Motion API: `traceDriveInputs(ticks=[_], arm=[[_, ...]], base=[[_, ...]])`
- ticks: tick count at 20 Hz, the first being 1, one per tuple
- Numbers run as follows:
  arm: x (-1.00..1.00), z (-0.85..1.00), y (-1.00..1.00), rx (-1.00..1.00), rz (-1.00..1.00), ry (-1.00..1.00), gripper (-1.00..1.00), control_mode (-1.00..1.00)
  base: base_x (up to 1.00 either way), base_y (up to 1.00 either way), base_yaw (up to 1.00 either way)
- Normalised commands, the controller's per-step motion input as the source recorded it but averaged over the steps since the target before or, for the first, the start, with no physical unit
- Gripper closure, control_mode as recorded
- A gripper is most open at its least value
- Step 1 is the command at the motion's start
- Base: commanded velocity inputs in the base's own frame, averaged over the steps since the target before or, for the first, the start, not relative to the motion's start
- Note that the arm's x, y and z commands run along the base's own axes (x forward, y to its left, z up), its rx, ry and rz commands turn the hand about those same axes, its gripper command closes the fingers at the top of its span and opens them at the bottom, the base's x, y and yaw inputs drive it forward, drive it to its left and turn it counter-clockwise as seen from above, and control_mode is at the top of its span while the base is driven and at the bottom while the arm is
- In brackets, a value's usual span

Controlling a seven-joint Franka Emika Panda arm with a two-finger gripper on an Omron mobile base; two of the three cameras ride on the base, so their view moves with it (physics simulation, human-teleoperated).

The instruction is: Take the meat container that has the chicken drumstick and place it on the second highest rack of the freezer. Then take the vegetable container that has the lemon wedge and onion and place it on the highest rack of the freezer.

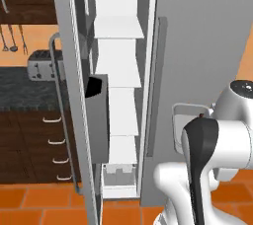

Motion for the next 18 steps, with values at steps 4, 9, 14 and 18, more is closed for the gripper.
traceDriveInputs(ticks=[4, 9, 14, 18], arm=[[0.00, 0.00, 0.00, 0.00, 0.00, 0.00, 1.00, 1.00], [0.00, 0.00, 0.00, 0.00, 0.00, 0.00, 1.00, 1.00], [0.00, 0.00, 0.00, 0.00, 0.00, 0.00, 1.00, 1.00], [0.28, 0.00, -0.23, 0.00, 0.48, -0.04, 1.00, -1.00]], base=[[0.31, -0.63, 0.67], [0.52, -0.62, 0.58], [0.45, -0.41, 0.57], [0.00, 0.00, 0.00]])
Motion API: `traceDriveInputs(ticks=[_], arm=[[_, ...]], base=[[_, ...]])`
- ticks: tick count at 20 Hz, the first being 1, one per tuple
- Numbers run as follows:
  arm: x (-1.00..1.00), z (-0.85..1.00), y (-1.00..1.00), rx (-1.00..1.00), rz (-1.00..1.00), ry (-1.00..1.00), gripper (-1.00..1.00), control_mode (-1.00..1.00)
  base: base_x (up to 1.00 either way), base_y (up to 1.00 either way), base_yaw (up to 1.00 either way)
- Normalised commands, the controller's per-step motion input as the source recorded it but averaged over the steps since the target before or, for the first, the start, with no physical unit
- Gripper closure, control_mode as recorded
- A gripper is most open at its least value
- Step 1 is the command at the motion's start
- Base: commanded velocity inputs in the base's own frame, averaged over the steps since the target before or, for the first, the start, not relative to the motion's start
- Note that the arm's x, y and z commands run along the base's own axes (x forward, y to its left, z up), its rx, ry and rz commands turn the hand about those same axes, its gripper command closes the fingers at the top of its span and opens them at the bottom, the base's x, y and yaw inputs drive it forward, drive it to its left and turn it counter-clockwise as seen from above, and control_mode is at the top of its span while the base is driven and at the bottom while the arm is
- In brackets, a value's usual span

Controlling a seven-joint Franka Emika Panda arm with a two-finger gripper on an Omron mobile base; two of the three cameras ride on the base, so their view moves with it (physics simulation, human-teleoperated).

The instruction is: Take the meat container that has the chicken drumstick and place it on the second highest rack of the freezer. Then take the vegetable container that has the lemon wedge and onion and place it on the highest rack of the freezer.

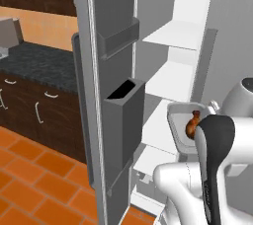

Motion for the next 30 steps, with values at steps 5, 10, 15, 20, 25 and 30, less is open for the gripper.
traceDriveInputs(ticks=[5, 10, 15, 20, 25, 30], arm=[[0.53, 0.02, -0.06, 0.00, 0.04, -0.01, 1.00, -1.00], [0.28, 0.18, 0.17, 0.00, -0.28, -0.12, 1.00, -1.00], [0.45, 0.55, 0.03, 0.00, -0.14, -0.20, 1.00, -1.00], [0.75, 0.61, 0.00, 0.00, 0.00, 0.01, 1.00, -1.00], [0.70, 0.11, -0.24, 0.11, -0.18, 0.18, 1.00, -1.00], [0.67, -0.02, -0.16, 0.17, -0.26, 0.12, 1.00, -1.00]], base=[[0.00, 0.00, 0.00], [0.00, 0.00, 0.00], [0.00, 0.00, 0.00], [0.00, 0.00, 0.00], [0.00, 0.00, 0.00], [0.00, 0.00, 0.00]])
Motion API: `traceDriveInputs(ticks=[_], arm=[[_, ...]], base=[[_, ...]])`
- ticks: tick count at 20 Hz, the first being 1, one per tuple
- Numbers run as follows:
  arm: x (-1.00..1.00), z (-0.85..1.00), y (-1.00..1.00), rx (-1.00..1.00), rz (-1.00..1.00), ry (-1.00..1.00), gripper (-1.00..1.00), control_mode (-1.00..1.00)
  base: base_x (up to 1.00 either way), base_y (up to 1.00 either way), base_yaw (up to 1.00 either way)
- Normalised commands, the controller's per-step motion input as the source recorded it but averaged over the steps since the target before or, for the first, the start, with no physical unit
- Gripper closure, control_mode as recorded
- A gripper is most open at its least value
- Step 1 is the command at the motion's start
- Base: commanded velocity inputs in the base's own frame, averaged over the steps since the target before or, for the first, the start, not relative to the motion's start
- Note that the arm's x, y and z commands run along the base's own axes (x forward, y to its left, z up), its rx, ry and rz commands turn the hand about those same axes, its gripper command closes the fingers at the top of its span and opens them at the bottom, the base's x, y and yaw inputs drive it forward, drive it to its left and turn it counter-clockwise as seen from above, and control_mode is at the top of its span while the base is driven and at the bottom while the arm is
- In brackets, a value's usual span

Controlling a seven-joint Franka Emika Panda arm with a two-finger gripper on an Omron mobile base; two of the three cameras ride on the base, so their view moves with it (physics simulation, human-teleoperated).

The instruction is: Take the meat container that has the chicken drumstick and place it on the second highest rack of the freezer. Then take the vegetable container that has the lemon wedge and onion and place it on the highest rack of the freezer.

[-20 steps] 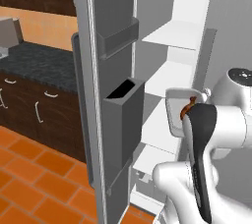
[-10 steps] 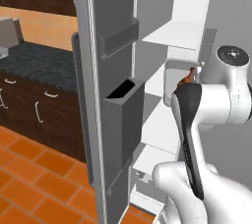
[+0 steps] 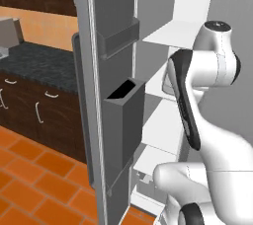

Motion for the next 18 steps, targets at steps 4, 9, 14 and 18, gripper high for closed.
traceDriveInputs(ticks=[4, 9, 14, 18], arm=[[0.95, -0.03, 0.33, 0.00, -0.04, 0.00, 1.00, -1.00], [0.54, 0.00, 0.17, 0.00, 0.00, 0.00, 1.00, -1.00], [0.51, 0.00, -0.29, 0.01, -0.11, -0.07, 1.00, -1.00], [0.57, -0.12, -0.40, 0.00, -0.09, -0.12, 1.00, -1.00]], base=[[0.00, 0.00, 0.00], [0.00, 0.00, 0.00], [0.00, 0.00, 0.00], [0.00, 0.00, 0.00]])
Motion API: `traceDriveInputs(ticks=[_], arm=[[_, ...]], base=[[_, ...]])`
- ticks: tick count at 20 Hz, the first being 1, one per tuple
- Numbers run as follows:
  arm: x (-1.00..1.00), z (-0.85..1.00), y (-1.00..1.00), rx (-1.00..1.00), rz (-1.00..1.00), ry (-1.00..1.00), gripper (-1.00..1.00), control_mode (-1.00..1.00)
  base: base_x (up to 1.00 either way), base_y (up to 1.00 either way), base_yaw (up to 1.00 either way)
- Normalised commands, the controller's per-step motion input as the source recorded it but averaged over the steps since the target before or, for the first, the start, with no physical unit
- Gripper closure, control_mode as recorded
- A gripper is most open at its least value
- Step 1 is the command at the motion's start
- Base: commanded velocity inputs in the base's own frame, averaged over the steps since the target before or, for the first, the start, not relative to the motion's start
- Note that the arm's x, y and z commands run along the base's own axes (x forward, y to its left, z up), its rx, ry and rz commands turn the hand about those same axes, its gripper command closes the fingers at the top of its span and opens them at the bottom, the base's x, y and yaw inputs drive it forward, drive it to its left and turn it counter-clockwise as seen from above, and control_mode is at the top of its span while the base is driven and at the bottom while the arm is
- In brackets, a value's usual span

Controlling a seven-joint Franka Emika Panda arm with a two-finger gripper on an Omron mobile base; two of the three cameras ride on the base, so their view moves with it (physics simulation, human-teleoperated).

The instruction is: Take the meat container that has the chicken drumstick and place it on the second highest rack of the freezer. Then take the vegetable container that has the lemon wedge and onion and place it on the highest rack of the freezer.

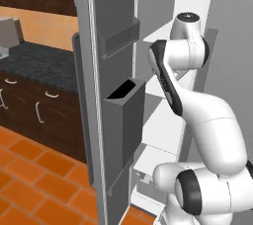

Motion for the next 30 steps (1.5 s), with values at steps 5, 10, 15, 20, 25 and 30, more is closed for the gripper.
traceDriveInputs(ticks=[5, 10, 15, 20, 25, 30], arm=[[0.82, -0.32, -0.19, 0.00, -0.01, -0.04, 1.00, -1.00], [0.33, -0.34, -0.08, 0.03, 0.10, 0.00, 1.00, -1.00], [-0.52, -0.15, 0.00, 0.05, 0.20, -0.03, 1.00, -1.00], [0.14, -0.17, -0.39, 0.01, 0.05, -0.26, 1.00, -1.00], [0.80, -0.22, -0.61, 0.00, 0.00, -0.17, 1.00, -1.00], [0.96, -0.03, -0.29, 0.00, 0.08, -0.02, 1.00, -1.00]], base=[[0.00, 0.00, 0.00], [0.00, 0.00, 0.00], [0.00, 0.00, 0.00], [0.00, 0.00, 0.00], [0.00, 0.00, 0.00], [0.00, 0.00, 0.00]])
